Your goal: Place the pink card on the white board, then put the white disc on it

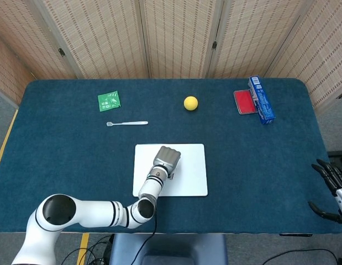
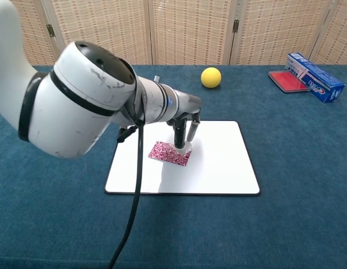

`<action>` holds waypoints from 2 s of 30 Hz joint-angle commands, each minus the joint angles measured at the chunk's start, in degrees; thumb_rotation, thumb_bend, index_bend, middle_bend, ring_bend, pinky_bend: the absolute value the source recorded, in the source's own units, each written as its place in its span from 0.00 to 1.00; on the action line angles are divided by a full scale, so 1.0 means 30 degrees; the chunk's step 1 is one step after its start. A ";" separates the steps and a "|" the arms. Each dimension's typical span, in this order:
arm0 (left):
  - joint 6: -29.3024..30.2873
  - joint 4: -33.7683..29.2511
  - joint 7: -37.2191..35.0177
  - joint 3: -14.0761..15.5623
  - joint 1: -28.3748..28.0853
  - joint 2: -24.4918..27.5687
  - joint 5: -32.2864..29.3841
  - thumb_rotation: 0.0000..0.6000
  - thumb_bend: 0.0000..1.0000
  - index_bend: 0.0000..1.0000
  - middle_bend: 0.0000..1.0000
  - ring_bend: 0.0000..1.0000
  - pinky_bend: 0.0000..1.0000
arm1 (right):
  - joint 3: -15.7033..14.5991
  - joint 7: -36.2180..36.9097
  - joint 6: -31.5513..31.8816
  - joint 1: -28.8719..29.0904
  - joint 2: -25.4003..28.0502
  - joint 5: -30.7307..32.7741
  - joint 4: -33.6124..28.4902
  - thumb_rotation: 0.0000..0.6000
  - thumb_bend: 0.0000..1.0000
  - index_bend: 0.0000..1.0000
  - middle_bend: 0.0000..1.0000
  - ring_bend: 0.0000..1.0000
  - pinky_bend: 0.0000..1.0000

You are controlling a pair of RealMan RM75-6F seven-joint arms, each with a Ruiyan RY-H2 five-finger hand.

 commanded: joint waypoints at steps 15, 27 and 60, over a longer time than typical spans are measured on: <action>-0.0840 0.0241 -0.1307 0.1073 0.0607 0.0538 0.0235 1.00 0.34 0.58 1.00 1.00 1.00 | 0.0076 -0.0431 -0.0241 0.0032 -0.0038 0.0166 -0.0215 1.00 0.20 0.00 0.00 0.00 0.00; -0.0855 -0.0060 -0.1669 0.1477 0.0511 0.0953 0.0019 1.00 0.33 0.49 1.00 1.00 1.00 | 0.0149 -0.0533 -0.0242 -0.0002 -0.0051 0.0293 -0.0250 1.00 0.20 0.00 0.00 0.00 0.00; 1.1849 -1.8479 -0.9839 0.8906 1.0682 1.2429 1.6000 1.00 0.31 0.16 0.65 0.53 0.51 | 0.0011 -0.2555 0.0729 -0.0479 -0.0453 -0.0547 -0.0778 1.00 0.20 0.00 0.00 0.00 0.00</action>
